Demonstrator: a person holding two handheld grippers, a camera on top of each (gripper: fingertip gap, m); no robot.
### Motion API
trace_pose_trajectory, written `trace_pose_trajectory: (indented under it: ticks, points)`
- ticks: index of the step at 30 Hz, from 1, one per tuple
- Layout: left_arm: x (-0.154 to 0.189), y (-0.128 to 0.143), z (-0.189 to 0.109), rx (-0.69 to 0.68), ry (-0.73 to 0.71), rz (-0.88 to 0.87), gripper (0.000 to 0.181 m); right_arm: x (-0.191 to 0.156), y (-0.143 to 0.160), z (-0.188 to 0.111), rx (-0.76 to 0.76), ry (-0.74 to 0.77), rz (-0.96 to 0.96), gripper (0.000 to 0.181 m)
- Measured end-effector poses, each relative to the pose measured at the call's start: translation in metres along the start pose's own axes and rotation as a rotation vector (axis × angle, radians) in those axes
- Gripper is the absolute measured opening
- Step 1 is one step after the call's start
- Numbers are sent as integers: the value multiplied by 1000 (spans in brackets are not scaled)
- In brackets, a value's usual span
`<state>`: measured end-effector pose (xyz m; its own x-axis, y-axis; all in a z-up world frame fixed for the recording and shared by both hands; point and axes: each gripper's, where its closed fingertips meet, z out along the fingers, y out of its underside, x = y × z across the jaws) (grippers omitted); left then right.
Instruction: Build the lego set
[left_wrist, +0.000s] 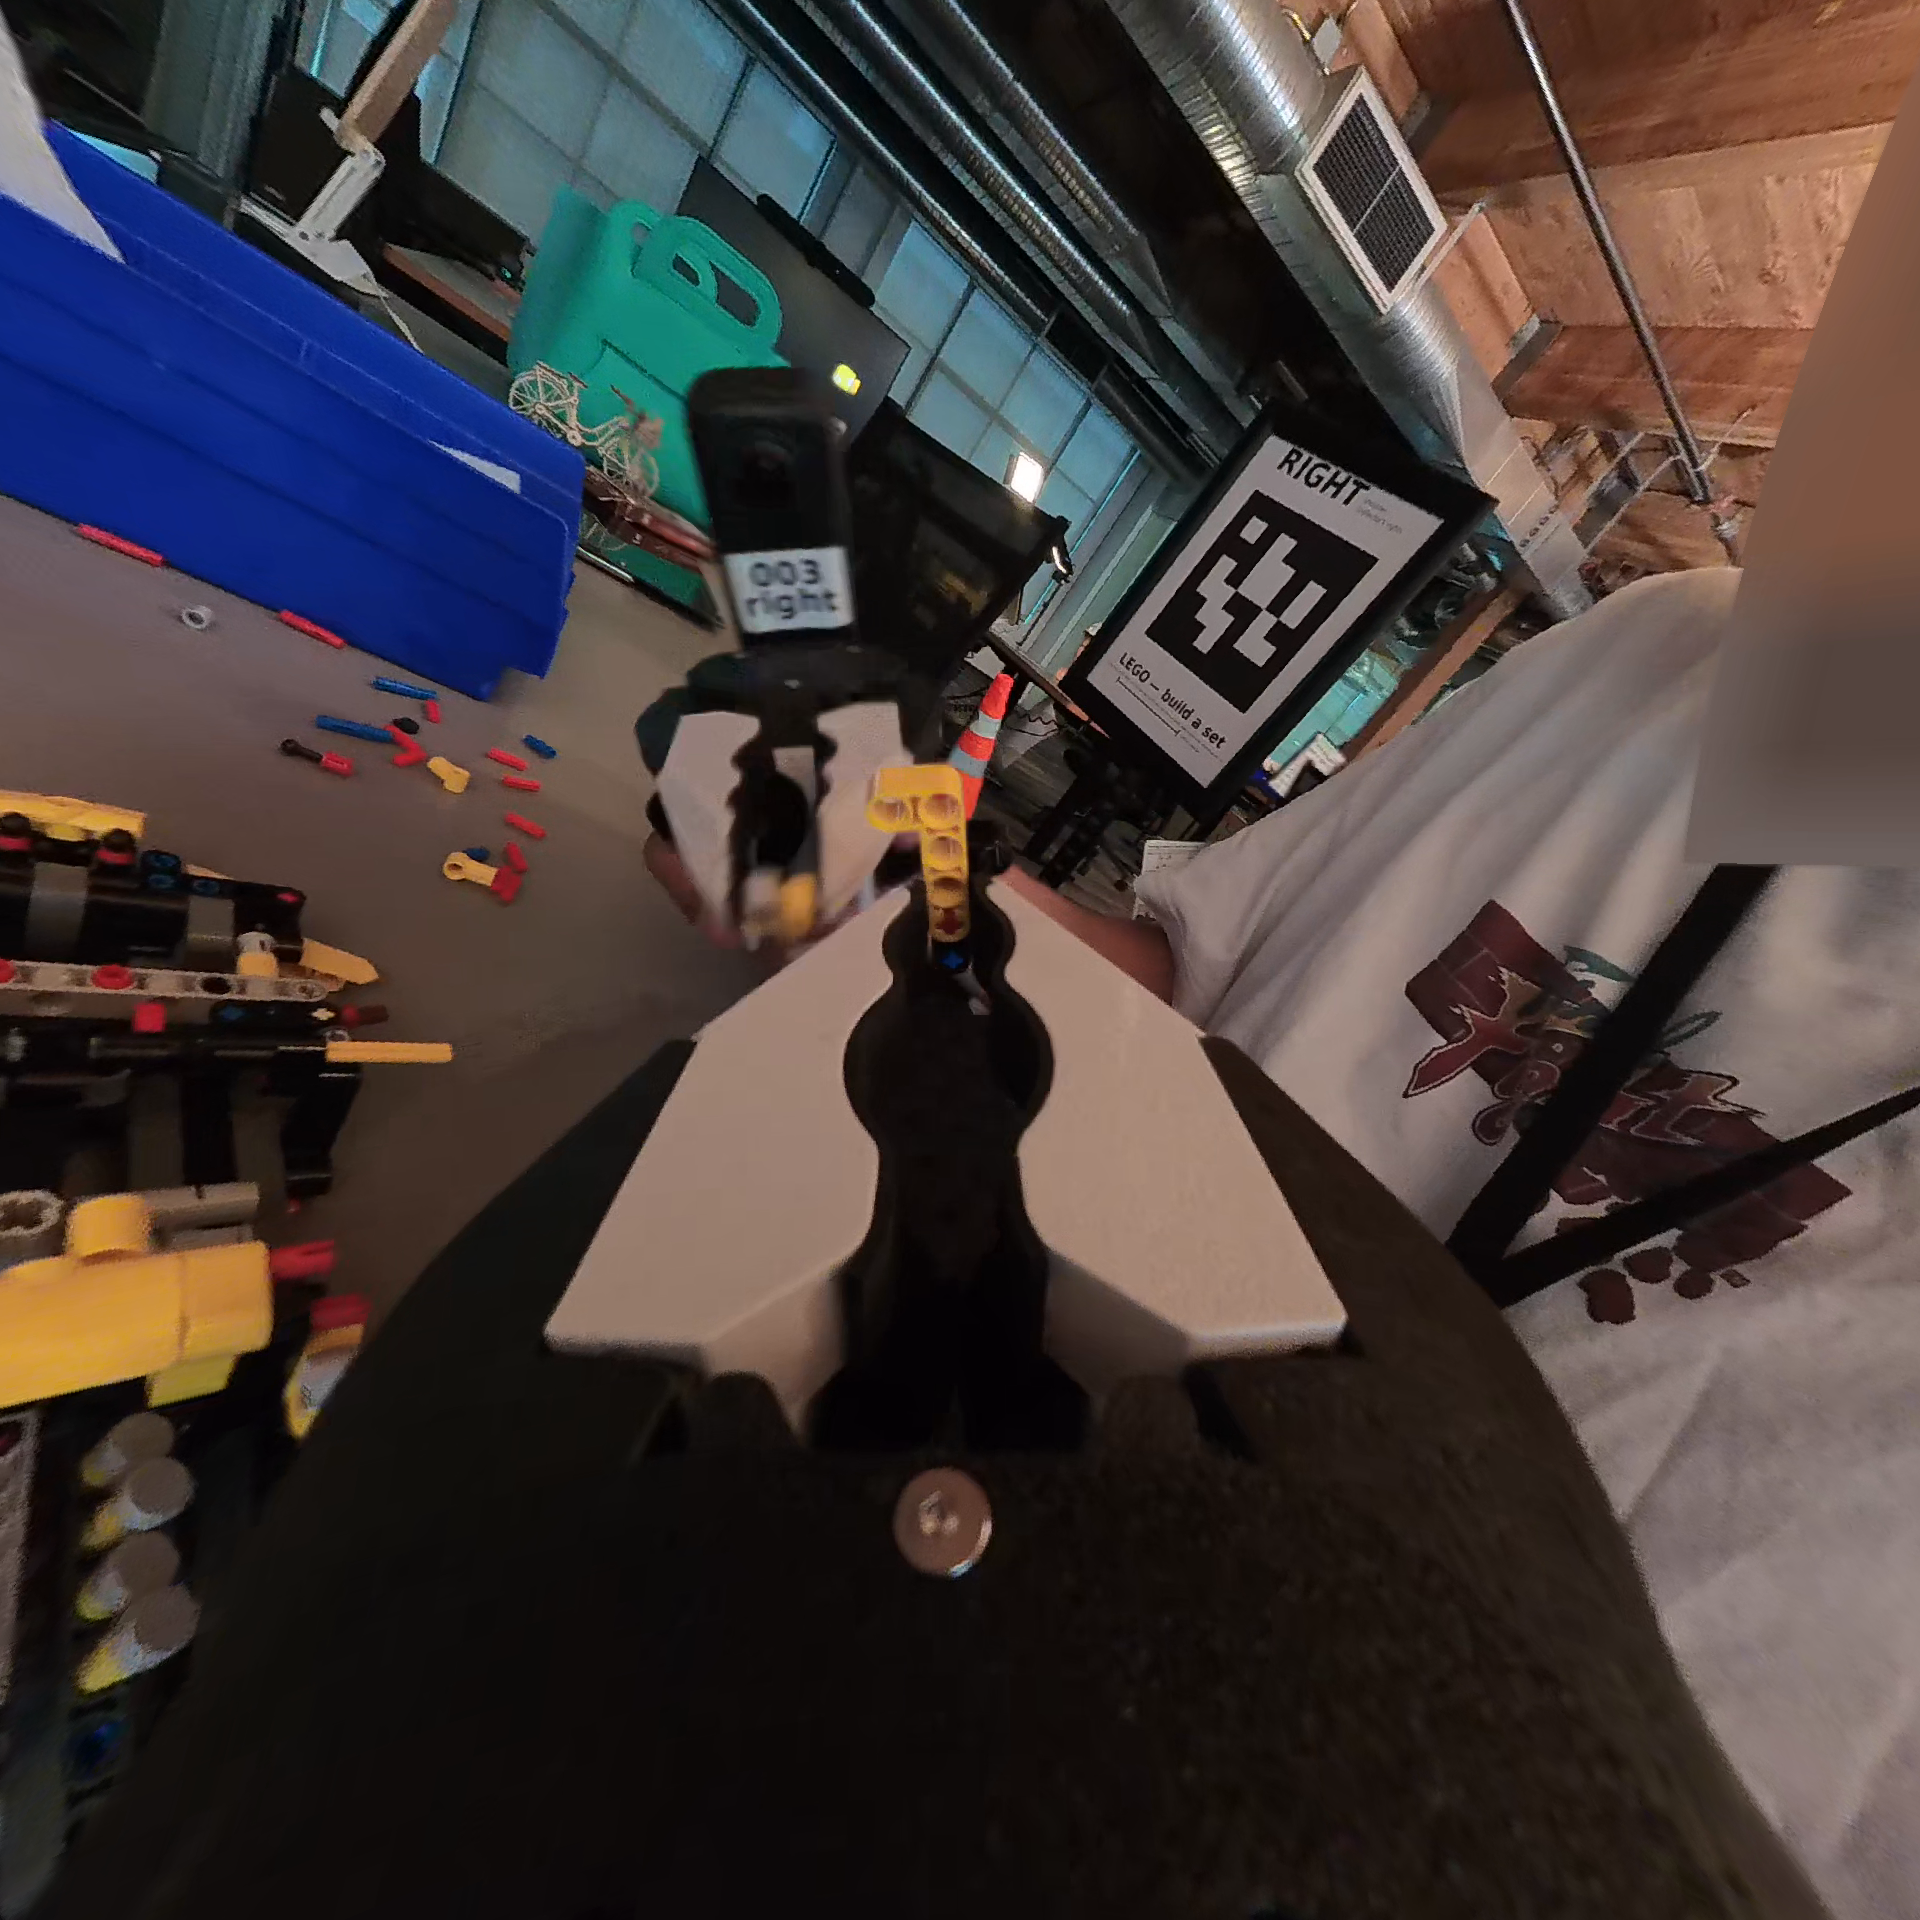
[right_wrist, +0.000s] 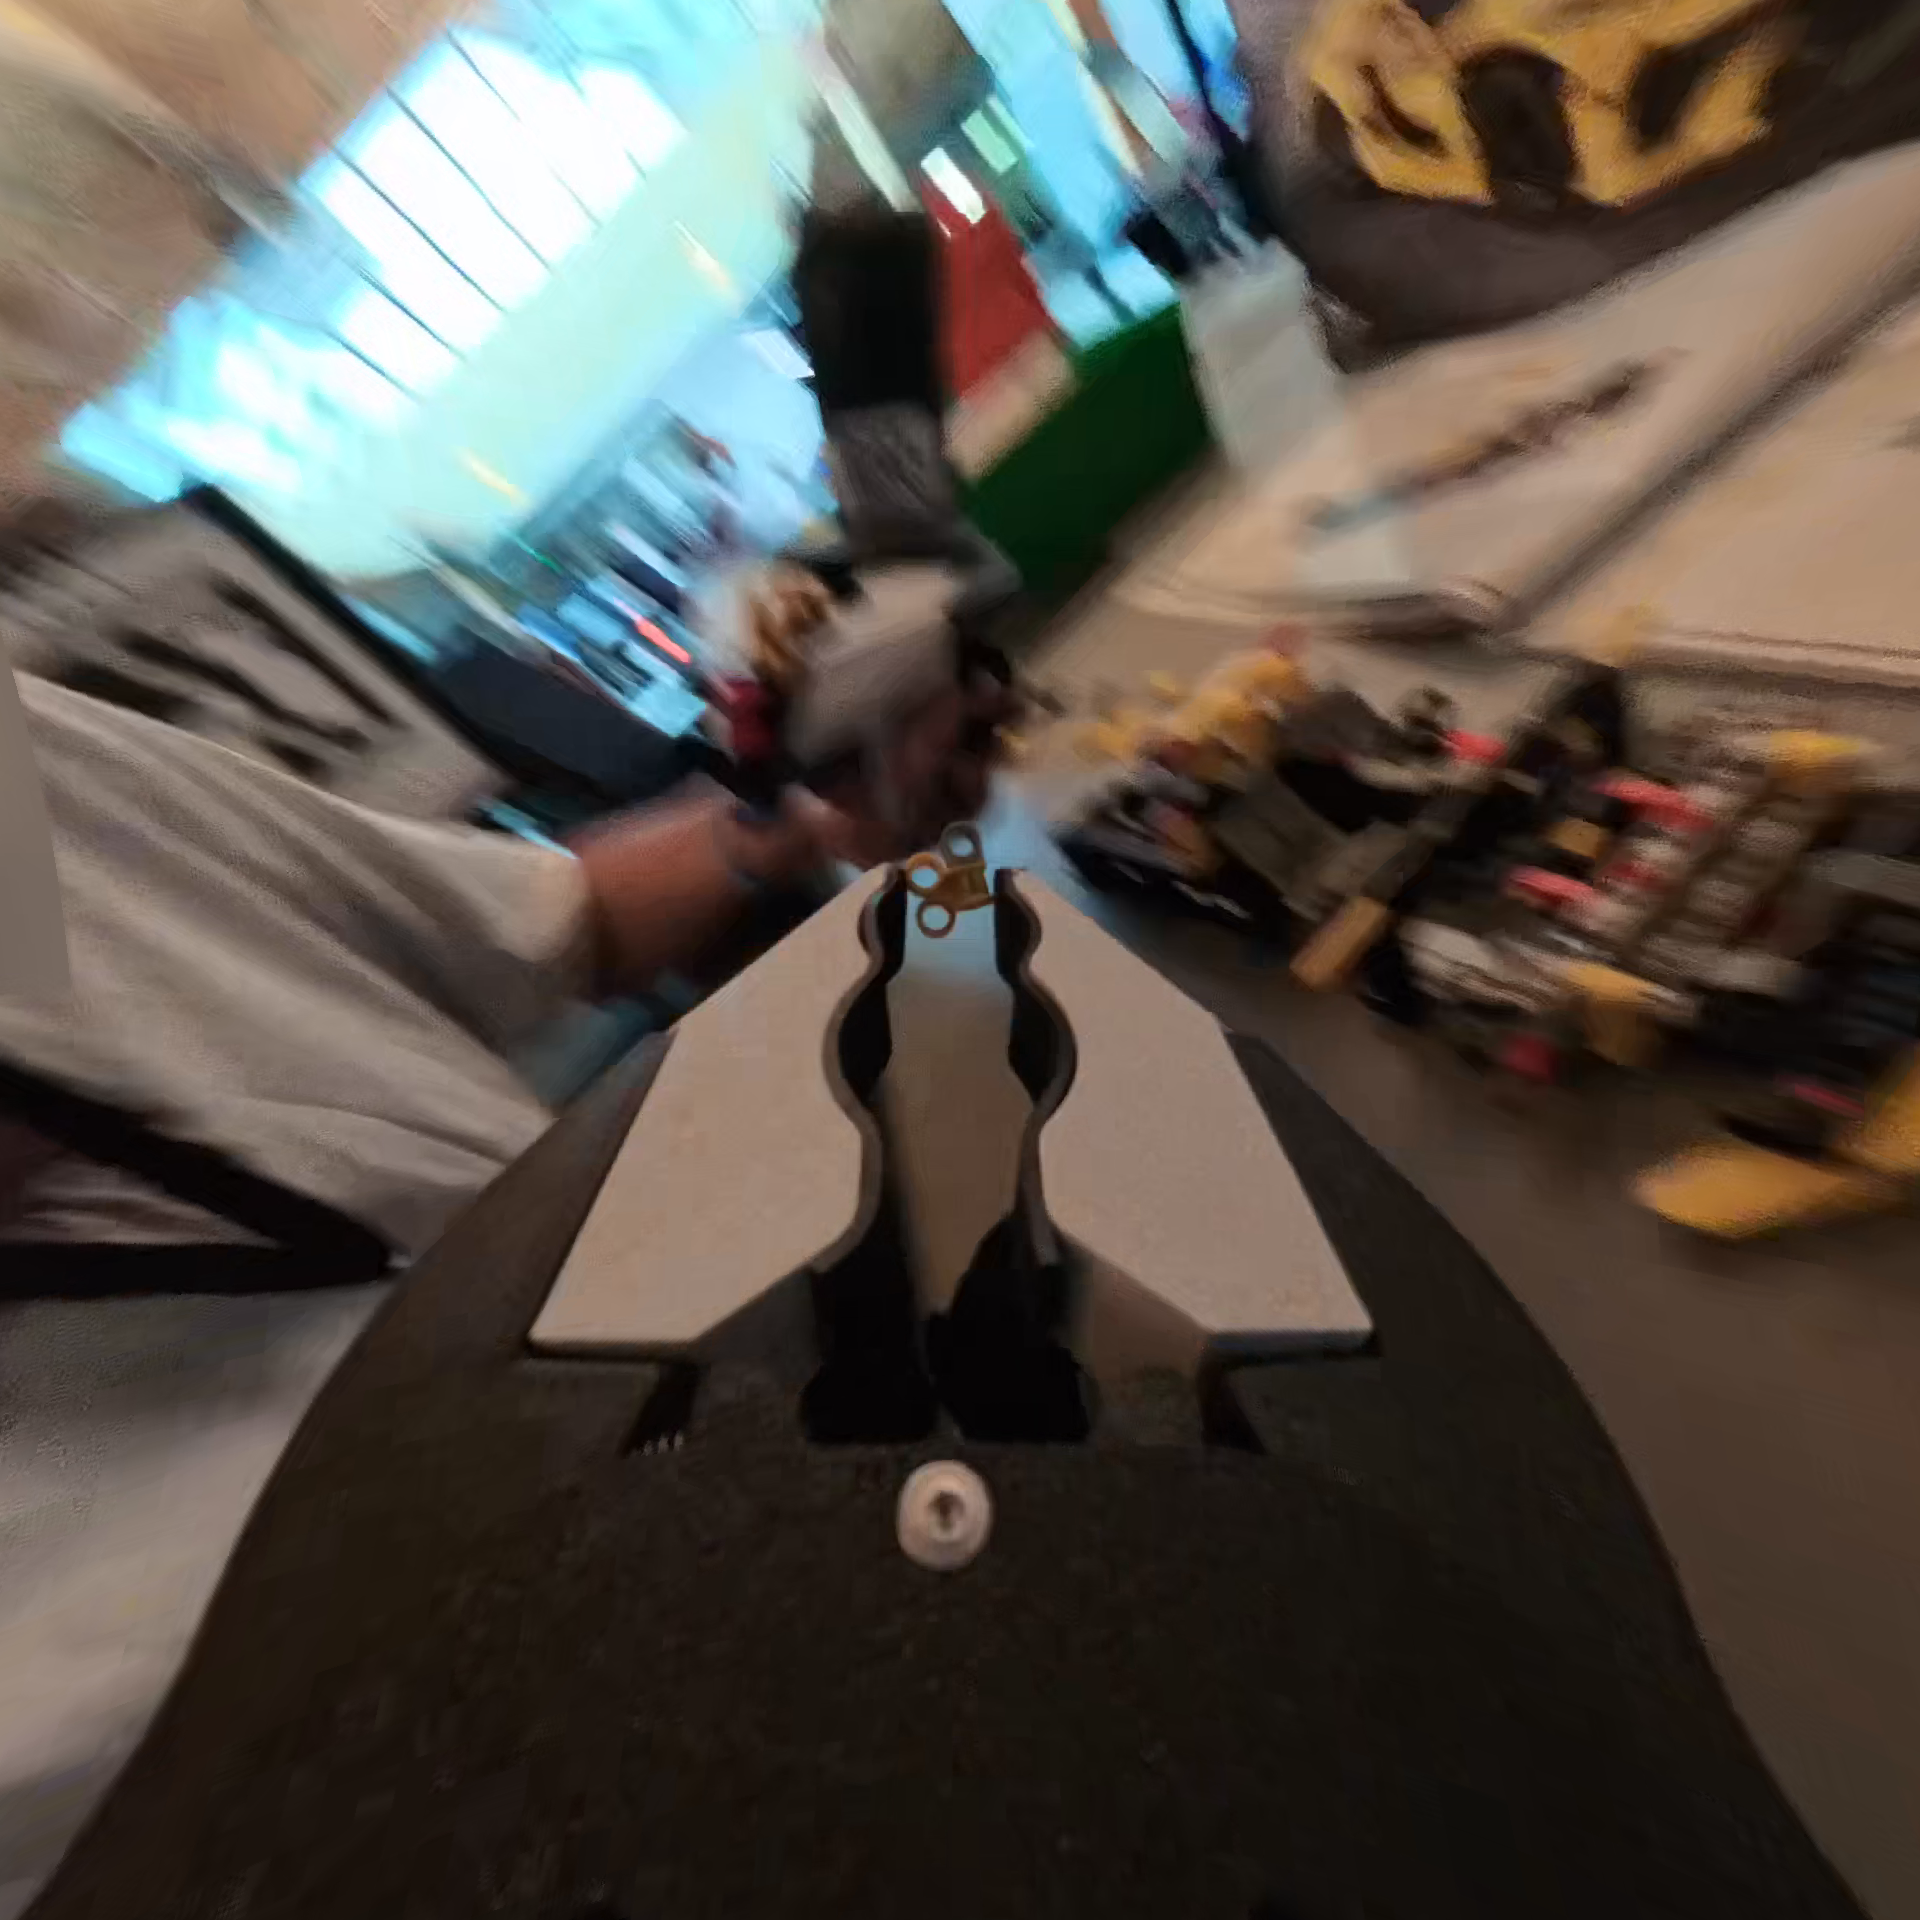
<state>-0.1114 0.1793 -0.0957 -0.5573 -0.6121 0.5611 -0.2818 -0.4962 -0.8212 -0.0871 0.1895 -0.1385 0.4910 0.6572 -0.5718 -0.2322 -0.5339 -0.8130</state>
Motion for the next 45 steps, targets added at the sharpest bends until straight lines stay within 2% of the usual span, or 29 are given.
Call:
trace_pose_trajectory:
  ticks: [3, 6, 9, 14, 21, 23, 26, 30, 31, 34, 38, 40, 42, 45]
  points:
    - [-7, -4, -4, 16, -40, 0, 7, 42, 31, -16, -322, 401, -313, 16]
    - [-15, -5, -7, 26, -76, -17, 8, 75, 36, -51, -593, 781, -738, 16]
    - [-23, -1, -6, 8, -106, -30, 8, 84, 35, -76, -809, 967, -1190, 16]
    - [-23, 0, -3, 3, -118, -23, 8, 98, 49, -105, -1078, 901, -1558, 16]
    - [-24, -2, -5, 4, -143, -2, 7, 111, 52, -133, -1428, 790, -1823, 16]
    - [-23, -1, -4, -2, -141, -2, 7, 109, 55, -133, -1430, 757, -1855, 16]
    - [-22, 1, -2, -12, -137, -1, 7, 100, 61, -132, -1370, 744, -1784, 16]
    - [-22, 2, -2, -11, -132, -10, 7, 75, 74, -132, -1218, 708, -1501, 30]
    - [-22, 2, -2, -11, -130, -12, 7, 69, 74, -133, -1165, 711, -1404, 36]
    - [-20, 1, -1, -3, -119, -24, 8, 56, 70, -139, -990, 742, -1064, 36]
    - [-18, 1, 1, -3, -112, -29, 8, 65, 65, -145, -741, 847, -531, 29]
    - [-18, 1, 1, -2, -111, -32, 7, 67, 71, -138, -659, 807, -309, 30]
    - [-18, 2, 2, -1, -109, -39, 7, 64, 74, -127, -586, 758, -197, 30]
    - [-19, 1, 1, 2, -108, -48, 7, 75, 80, -132, -639, 831, -222, 30]
